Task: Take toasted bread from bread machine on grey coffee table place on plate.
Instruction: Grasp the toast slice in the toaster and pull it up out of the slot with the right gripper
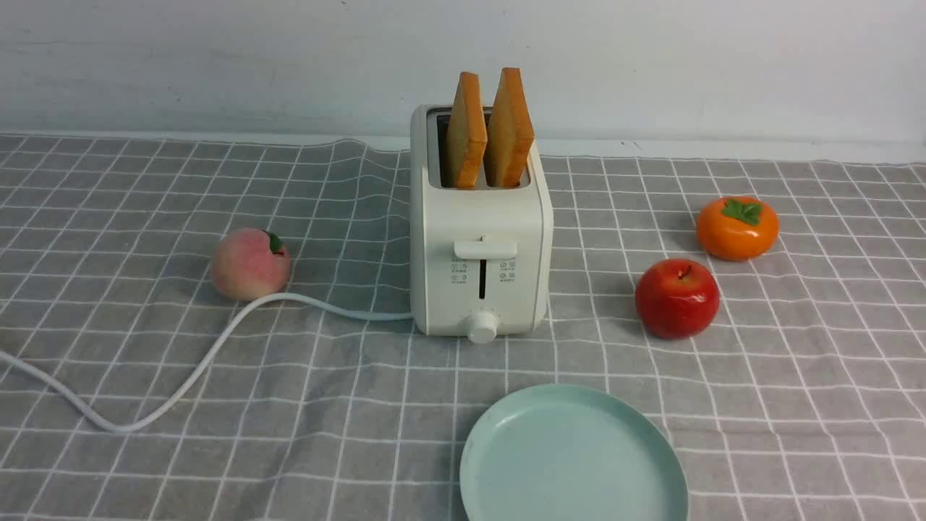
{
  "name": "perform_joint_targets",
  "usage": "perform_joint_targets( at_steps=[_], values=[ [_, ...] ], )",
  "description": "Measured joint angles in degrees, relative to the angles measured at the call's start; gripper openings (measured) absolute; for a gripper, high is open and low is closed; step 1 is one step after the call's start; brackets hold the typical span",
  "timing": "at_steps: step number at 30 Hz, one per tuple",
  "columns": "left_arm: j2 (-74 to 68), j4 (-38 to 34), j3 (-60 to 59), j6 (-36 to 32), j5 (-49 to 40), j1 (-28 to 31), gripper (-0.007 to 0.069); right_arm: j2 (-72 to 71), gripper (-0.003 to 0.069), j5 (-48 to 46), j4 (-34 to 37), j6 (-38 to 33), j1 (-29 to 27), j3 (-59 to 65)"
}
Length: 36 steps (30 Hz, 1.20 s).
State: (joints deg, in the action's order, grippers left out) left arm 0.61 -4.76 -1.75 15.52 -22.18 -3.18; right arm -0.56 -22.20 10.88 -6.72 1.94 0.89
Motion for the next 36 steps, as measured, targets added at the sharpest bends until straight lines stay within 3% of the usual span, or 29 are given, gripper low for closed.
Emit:
perform_joint_targets(
  at_steps=[8, 18, 26, 36],
  values=[
    [0.00, 0.75, 0.00, -0.07, 0.00, 0.00, 0.0238, 0.00, 0.0239, 0.42, 0.05, 0.00, 0.00, 0.00],
    [0.00, 1.44, 0.00, -0.07, 3.40, 0.00, 0.0238, 0.00, 0.0239, 9.53, 0.20, 0.18, 0.00, 0.53],
    [0.00, -0.62, 0.00, 0.16, 17.45, 0.00, 0.0238, 0.00, 0.0239, 15.47, 0.22, 0.18, 0.00, 0.53],
    [0.00, -1.62, 0.00, 0.92, 24.12, 0.00, 0.0238, 0.00, 0.0239, 17.51, 0.26, 0.18, 0.00, 0.53]
  ],
)
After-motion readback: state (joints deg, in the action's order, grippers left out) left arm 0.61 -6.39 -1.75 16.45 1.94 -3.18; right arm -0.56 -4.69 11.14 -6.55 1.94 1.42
